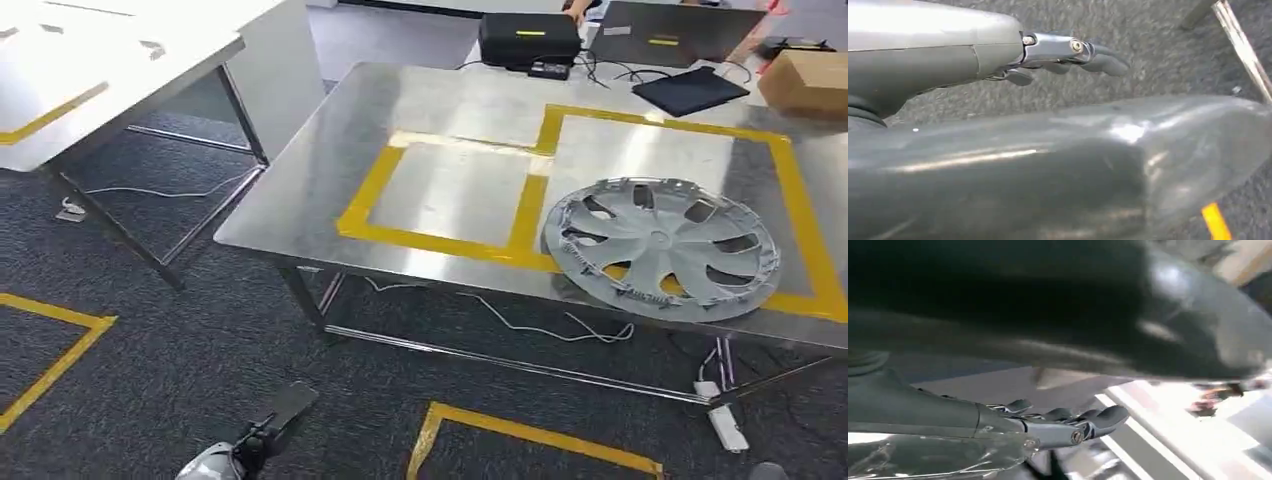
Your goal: Take the parts from the cabinet and place them on the table.
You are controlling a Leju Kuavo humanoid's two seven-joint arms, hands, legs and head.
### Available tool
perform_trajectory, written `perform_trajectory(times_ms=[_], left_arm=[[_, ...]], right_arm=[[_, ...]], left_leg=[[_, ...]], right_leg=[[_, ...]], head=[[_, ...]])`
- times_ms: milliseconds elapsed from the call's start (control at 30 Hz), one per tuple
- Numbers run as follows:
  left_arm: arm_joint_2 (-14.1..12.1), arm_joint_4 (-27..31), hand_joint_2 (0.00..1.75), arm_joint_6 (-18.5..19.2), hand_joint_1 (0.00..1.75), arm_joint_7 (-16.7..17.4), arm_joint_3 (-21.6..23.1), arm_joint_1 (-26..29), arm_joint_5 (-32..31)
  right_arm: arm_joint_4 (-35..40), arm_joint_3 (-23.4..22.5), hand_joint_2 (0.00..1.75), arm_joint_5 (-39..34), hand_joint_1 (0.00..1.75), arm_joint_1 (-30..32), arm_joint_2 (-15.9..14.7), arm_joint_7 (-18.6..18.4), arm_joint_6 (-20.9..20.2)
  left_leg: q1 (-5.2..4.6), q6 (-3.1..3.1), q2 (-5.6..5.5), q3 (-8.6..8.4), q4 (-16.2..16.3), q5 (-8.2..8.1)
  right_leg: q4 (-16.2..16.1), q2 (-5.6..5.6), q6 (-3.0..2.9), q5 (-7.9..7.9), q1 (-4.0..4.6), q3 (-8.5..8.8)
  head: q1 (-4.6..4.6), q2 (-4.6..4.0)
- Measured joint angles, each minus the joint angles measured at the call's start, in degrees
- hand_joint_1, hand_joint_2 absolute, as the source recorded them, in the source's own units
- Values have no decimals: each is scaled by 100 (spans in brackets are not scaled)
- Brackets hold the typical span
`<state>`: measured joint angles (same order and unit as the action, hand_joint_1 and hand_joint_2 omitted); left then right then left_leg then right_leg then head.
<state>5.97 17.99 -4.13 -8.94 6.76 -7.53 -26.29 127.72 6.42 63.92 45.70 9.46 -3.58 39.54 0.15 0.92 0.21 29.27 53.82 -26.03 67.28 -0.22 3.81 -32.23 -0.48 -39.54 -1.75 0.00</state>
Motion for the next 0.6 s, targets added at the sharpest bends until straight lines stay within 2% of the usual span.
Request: perform_trajectory(times_ms=[33,67,100,133,167,200,233,267,300,367,400,433,467,500,533,567,600], left_arm=[[38,0,0,-76,0,0,-35,21,37],[59,2,0,-132,0,0,-64,48,50],[90,4,0,-180,0,0,-83,86,59],[127,4,0,-193,0,0,-94,115,74],[156,7,0,-208,0,0,-114,134,92],[177,15,0,-217,0,0,-127,142,96],[195,29,0,-221,0,0,-138,145,96],[206,50,0,-223,0,0,-166,147,98],[214,55,0,-226,0,0,-179,148,107],[219,59,0,-226,0,-2,-195,161,112],[219,59,0,-226,0,-2,-206,175,114],[219,59,0,-223,0,0,-212,189,114],[219,59,0,-230,0,-2,-214,197,116],[219,59,0,-243,0,-20,-219,200,127],[219,59,0,-256,0,-33,-221,205,148],[219,59,0,-267,0,-42,-228,216,173],[219,61,0,-280,0,-50,-241,228,186]], right_arm=[[-144,-199,0,-112,0,20,135,-72,0],[-281,-371,0,-209,0,40,233,-160,2],[-482,-564,0,-373,0,31,357,-307,2],[-659,-714,0,-508,0,23,449,-392,0],[-821,-865,0,-607,0,18,537,-403,2],[-926,-970,0,-655,0,-6,589,-398,2],[-1022,-1060,0,-683,0,-54,635,-394,2],[-1111,-1147,0,-705,0,-88,685,-379,4],[-1213,-1225,0,-720,0,-96,719,-372,6],[-1318,-1328,0,-726,0,-102,783,-363,11],[-1364,-1361,0,-733,0,-115,809,-365,11],[-1398,-1381,0,-748,0,-128,827,-402,11],[-1447,-1396,0,-811,0,-130,844,-500,11],[-1537,-1417,0,-913,0,-140,849,-593,11],[-1663,-1450,0,-1090,0,-174,855,-671,11],[-1822,-1486,0,-1276,0,-229,860,-715,11],[-2006,-1516,0,-1498,0,-294,864,-731,7]], left_leg=[[-10,-1,1,99,3,77],[-16,-3,8,201,14,160],[-20,-10,18,311,23,249],[-20,-19,19,407,34,315],[-18,-34,18,506,57,384],[-17,-55,11,582,79,444],[-29,-90,7,618,107,498],[-36,-122,5,642,130,553],[-25,-143,10,624,107,625],[-8,-217,9,646,97,729],[13,-257,3,676,135,634],[14,-286,-1,754,281,305],[14,-307,-5,876,663,-139],[14,-324,-5,991,1134,-489],[14,-332,-5,1075,1583,-711],[14,-332,-5,1098,1883,-737],[14,-327,-6,1037,1965,-596]], right_leg=[[401,1,5,-191,1,-45],[683,4,0,-173,6,-26],[732,5,-7,60,10,106],[581,5,-13,328,14,321],[203,6,-23,538,15,665],[-332,6,-33,542,14,1083],[-959,11,-44,210,23,1483],[-1459,17,-83,50,41,1765],[-1376,9,-114,94,56,1651],[-1316,9,-202,145,80,1558],[-1318,-9,-262,221,47,1491],[-1312,-10,-314,292,49,1413],[-1312,-9,-339,375,50,1314],[-1306,-9,-348,458,53,1216],[-1295,-11,-354,538,57,1122],[-1279,-12,-354,609,61,1054],[-1254,-10,-349,684,63,942]], head=[[9,0],[4,0],[4,0],[2,0],[4,0],[4,0],[2,0],[-9,0],[-18,-2],[13,-2],[0,0],[-13,-2],[-39,0],[-61,0],[-59,0],[-61,0],[-61,0]])
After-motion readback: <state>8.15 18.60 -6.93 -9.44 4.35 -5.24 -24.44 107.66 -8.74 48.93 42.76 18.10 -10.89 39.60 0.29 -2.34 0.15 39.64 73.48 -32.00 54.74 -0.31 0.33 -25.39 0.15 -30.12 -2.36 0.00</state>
